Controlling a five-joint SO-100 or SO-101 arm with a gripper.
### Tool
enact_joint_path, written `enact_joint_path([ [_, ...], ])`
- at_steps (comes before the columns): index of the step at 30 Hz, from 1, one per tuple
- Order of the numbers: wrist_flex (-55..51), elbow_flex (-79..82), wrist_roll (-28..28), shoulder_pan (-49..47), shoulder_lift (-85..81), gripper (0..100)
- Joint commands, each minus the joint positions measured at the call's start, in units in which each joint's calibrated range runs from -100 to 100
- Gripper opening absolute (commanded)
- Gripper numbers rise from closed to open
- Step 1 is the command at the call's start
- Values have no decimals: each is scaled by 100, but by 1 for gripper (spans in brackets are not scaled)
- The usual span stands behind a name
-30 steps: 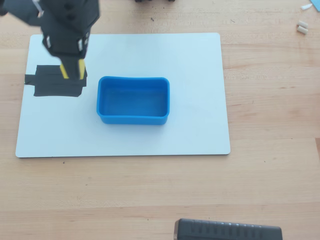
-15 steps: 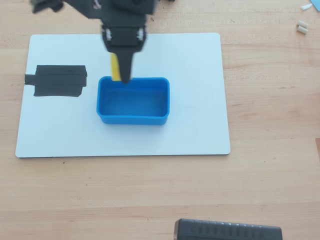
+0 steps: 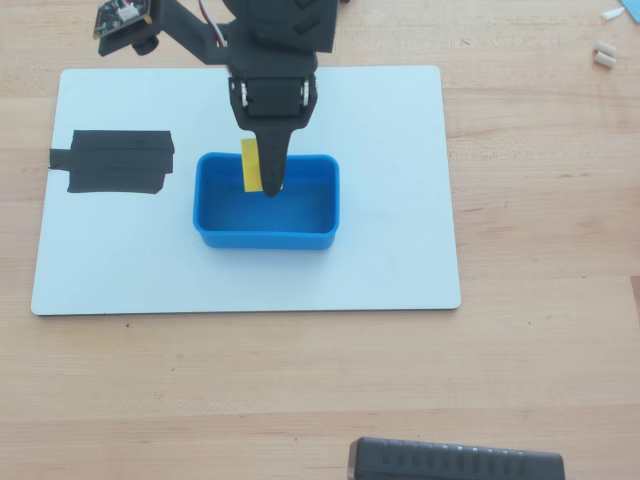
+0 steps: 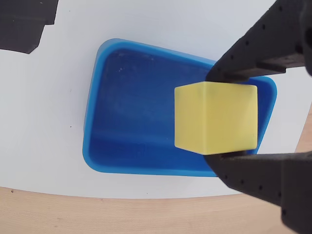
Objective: Pick up yellow cube and drop it in the blue rectangular bin
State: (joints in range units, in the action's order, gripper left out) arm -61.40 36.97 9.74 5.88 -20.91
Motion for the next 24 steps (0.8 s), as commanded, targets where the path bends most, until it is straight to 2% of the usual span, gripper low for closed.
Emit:
enact_joint_path([
  [1,54,-6,-44,81,-264,24],
  [5,29,12,-98,158,-348,31],
  [11,-194,184,-112,167,-933,30],
  [14,-425,375,-112,4,-1425,25],
  [22,-698,1357,-195,-322,-3023,2],
  [24,-698,1666,-195,-322,-3413,0],
])
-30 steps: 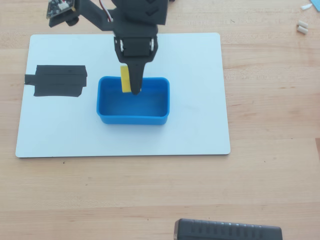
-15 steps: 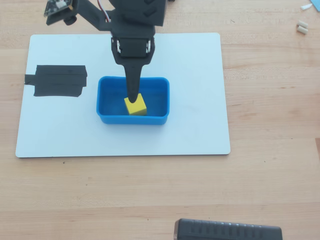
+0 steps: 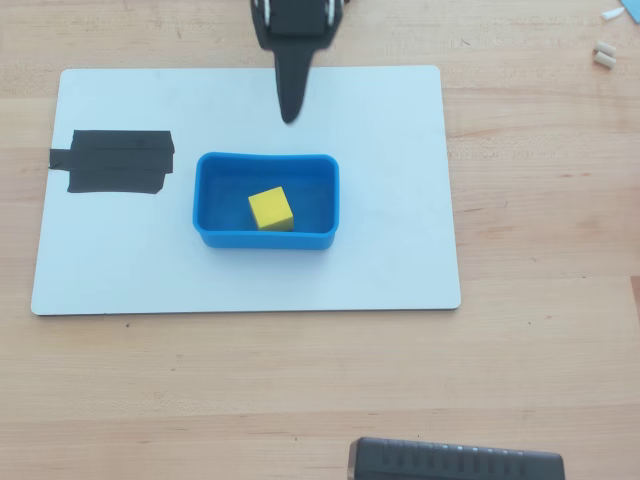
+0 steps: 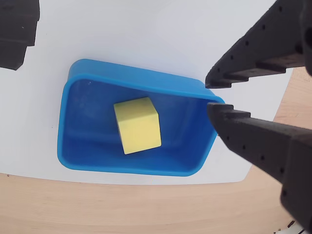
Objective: Pick up yellow cube and drop it in the blue rectangular bin
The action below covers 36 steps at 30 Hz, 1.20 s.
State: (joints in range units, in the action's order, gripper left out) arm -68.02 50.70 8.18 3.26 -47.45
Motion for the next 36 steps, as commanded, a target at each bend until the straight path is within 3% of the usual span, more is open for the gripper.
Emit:
enact_joint_path([
  [1,-35,457,-39,-51,-1019,0],
  [10,-10,2466,-34,-86,-3453,0],
  [17,-60,3693,-24,-137,-4391,0],
  [36,-250,4175,-34,69,-4819,0],
])
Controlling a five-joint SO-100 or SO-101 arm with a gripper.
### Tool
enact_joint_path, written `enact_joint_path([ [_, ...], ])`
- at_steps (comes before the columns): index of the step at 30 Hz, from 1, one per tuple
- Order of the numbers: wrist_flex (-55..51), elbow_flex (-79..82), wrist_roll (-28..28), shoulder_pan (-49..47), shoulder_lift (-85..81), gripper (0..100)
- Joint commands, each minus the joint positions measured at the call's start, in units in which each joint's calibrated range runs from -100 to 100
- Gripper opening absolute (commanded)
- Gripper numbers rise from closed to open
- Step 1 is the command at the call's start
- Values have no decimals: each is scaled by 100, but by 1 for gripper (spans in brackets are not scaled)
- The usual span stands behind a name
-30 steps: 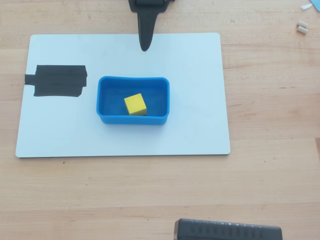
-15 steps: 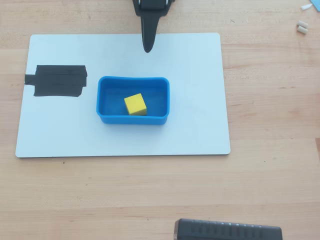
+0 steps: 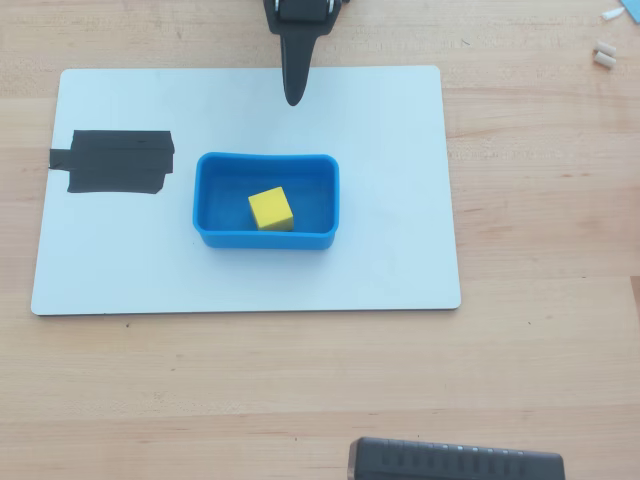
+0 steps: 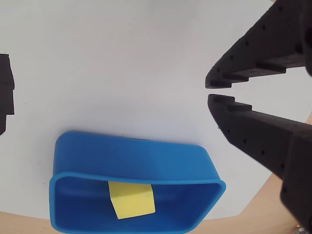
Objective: Pick up yellow cube and drop it in the blue rectangular bin
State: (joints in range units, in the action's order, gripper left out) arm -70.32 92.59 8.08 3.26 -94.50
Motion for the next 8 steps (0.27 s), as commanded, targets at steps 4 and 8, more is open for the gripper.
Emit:
enact_joint_path([
  [4,-20,-13,-29,69,-114,0],
  [8,-28,-4,-29,86,-160,0],
])
